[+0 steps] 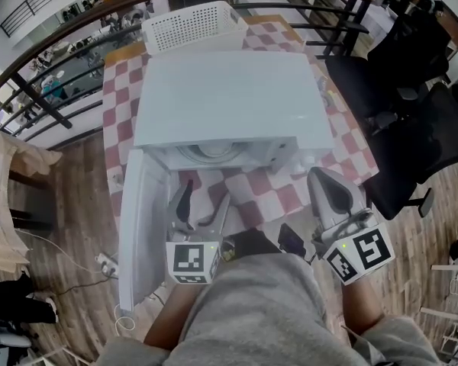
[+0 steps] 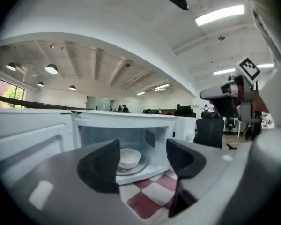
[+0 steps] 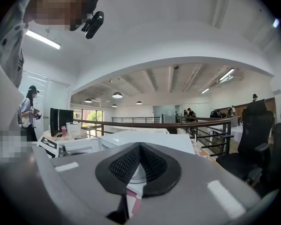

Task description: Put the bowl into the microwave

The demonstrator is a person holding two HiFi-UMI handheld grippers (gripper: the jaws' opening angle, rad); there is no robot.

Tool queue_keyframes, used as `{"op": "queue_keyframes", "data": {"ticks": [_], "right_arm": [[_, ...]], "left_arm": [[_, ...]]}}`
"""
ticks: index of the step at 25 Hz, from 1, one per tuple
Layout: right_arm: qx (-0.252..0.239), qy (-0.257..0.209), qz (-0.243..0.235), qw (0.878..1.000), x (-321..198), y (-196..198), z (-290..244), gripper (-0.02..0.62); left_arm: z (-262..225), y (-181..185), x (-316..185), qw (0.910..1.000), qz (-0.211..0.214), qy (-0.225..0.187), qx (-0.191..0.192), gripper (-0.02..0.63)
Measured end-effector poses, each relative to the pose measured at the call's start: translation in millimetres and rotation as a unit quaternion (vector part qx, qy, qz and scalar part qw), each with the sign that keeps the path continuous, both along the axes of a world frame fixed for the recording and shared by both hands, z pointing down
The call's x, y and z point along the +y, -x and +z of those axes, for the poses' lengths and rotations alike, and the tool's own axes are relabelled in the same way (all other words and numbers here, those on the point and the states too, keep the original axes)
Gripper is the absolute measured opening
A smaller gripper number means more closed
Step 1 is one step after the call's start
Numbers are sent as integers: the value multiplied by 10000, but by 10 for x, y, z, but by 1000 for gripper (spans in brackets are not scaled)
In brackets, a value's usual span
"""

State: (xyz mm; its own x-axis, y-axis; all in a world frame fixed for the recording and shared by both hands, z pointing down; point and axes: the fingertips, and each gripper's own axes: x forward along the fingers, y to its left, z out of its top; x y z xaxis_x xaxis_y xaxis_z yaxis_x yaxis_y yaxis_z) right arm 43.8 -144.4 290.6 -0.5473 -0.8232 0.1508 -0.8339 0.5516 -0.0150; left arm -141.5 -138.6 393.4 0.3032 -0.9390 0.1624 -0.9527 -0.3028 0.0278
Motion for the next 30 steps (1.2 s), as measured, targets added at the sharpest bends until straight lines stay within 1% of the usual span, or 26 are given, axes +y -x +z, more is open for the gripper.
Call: {"op": "queue_keyframes", "data": {"ticks": [3, 5, 6, 8, 14, 16, 20, 24, 30], "right_arm": [[32, 102, -11, 9999, 61, -27, 77, -2], [45, 182, -42, 9998, 99, -21, 126, -2], [49, 210, -69, 9997, 114, -13, 143, -2], [68, 227, -135, 9996, 131, -3, 163, -2], [35, 311, -329, 9990, 181, -56, 254, -2], [53, 319, -405, 9987, 218, -88, 265, -2], [12, 374, -469, 9982, 320, -246, 250, -2], [-14, 479, -500, 9976, 481, -478, 297, -2], [-15, 513, -686, 9963, 806, -697, 336, -2]], "left_arm": [[-156, 102, 189, 9993, -288, -250, 11, 177], [-200, 165, 288, 9985, -466, -275, 34, 95], [-215, 182, 325, 9982, -527, -270, 37, 56], [-234, 182, 379, 9979, -599, -254, 50, 12], [-209, 75, 571, 9977, -655, -141, -35, 11], [-197, 31, 659, 9977, -668, -67, -2, 11], [-204, -73, 827, 9970, -770, 69, 27, 11], [-233, -320, 1002, 9970, -763, 89, 46, 11], [-347, -678, 1344, 9970, -769, -46, 63, 11]]}}
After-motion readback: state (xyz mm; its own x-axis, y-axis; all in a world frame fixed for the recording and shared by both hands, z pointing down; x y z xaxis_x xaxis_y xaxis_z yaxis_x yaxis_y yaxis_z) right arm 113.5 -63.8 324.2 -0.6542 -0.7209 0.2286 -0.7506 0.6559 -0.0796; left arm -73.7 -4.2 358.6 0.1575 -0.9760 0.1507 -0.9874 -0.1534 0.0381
